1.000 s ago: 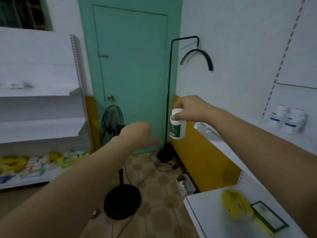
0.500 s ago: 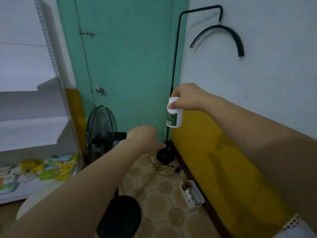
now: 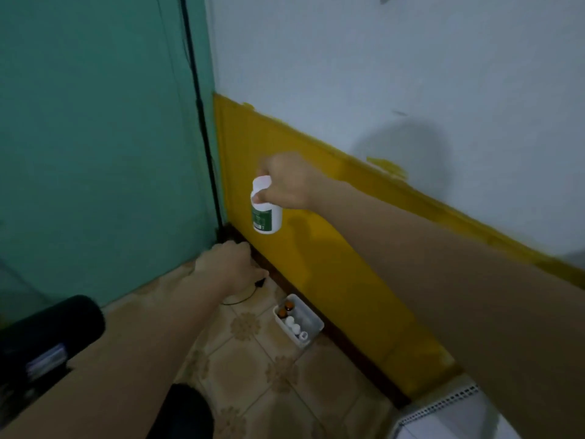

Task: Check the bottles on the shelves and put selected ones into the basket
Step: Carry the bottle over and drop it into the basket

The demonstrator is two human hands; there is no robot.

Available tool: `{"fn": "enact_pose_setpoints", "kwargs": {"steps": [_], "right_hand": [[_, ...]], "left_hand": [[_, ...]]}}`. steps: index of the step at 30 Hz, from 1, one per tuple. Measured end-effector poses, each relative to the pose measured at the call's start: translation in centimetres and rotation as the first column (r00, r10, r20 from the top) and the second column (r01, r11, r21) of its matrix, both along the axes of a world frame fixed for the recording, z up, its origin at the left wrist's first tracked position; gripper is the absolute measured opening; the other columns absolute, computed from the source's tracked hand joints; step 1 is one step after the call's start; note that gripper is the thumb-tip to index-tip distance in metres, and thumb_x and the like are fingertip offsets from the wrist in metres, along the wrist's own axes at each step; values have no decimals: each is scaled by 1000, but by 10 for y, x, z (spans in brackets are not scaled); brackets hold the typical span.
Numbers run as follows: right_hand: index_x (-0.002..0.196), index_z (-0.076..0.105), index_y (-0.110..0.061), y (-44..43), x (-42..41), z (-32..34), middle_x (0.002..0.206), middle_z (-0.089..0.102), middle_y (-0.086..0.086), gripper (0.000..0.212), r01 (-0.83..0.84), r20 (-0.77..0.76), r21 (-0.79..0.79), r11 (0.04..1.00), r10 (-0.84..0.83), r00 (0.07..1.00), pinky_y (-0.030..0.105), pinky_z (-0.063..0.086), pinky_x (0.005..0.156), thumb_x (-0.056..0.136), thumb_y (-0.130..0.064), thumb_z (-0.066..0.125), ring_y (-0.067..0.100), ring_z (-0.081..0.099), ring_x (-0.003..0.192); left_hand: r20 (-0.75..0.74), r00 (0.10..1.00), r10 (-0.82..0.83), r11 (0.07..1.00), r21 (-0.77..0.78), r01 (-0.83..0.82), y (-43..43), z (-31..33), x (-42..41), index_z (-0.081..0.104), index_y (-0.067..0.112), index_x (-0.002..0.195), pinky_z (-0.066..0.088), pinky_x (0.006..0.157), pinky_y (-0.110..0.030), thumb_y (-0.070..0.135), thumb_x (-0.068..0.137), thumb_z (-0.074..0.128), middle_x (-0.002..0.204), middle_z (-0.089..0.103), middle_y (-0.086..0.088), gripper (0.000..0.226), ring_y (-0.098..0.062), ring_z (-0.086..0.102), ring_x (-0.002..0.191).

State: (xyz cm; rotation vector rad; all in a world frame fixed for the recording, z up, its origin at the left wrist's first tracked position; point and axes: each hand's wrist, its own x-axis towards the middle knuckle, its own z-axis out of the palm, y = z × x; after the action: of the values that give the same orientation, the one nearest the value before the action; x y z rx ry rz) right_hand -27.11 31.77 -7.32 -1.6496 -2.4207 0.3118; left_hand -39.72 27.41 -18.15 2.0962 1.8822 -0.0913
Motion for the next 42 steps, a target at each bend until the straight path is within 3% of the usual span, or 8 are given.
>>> {"fn": "enact_pose_setpoints", "kwargs": {"steps": [6,10,13,17,21,26,36,42], "right_hand": [[121,54,-5,106,18,-78,120,52,14,40,35,-16,-52,998,-36,999,34,41,80,90,-28,63,27,49,110],[125,51,-7,162,22,-140,124,47,14,40,76,-5,-146,986,-78,997,37,44,83,90,-25,62,30,46,113],[130,47,-11,201,29,-197,130,44,12,43,134,-3,-234,963,-139,990,39,42,89,92,-23,61,29,42,118],[136,43,-15,237,43,-287,138,39,10,47,210,12,-324,922,-218,976,39,40,96,93,-22,60,29,39,124],[134,44,-16,266,61,-402,140,37,8,43,267,34,-388,882,-276,961,38,36,101,94,-19,59,29,33,129],[138,41,-14,292,81,-545,145,34,8,43,309,118,-448,839,-288,950,35,27,107,98,-20,54,29,30,132],[134,45,-9,327,113,-801,143,37,13,41,403,163,-453,795,-371,914,42,31,108,96,-18,57,33,34,131],[137,41,-6,331,113,-909,140,38,17,48,425,219,-445,788,-364,905,43,30,108,93,-17,59,35,35,131]], "left_hand": [[-79,994,-75,997,-14,74,96,-71,21,48,13,119,43,78,-32,57,88,46,118,52,-9,54,-26,53,104],[-8,994,-110,993,-44,109,150,-116,27,49,16,96,29,51,-17,45,98,39,88,47,3,31,-9,43,67],[-27,987,-160,981,-113,157,193,-164,28,47,12,121,40,68,-24,45,98,39,113,54,-6,41,-18,55,94],[-53,977,-206,969,-149,197,235,-241,32,50,15,104,42,70,-30,48,94,44,94,49,-6,35,-22,51,86],[-21,970,-242,930,-288,226,261,-328,41,46,12,118,40,85,-35,47,95,42,115,52,-8,42,-26,51,107],[-12,967,-254,912,-337,235,299,-434,42,44,13,119,40,92,-35,55,92,42,119,49,-6,50,-25,48,112],[-57,961,-272,905,-353,236,345,-654,65,42,11,125,38,94,-39,52,92,44,125,46,-11,53,-30,44,117],[-29,955,-295,881,-395,260,337,-753,71,45,10,120,39,91,-39,51,93,46,122,47,-11,49,-30,44,114]]}}
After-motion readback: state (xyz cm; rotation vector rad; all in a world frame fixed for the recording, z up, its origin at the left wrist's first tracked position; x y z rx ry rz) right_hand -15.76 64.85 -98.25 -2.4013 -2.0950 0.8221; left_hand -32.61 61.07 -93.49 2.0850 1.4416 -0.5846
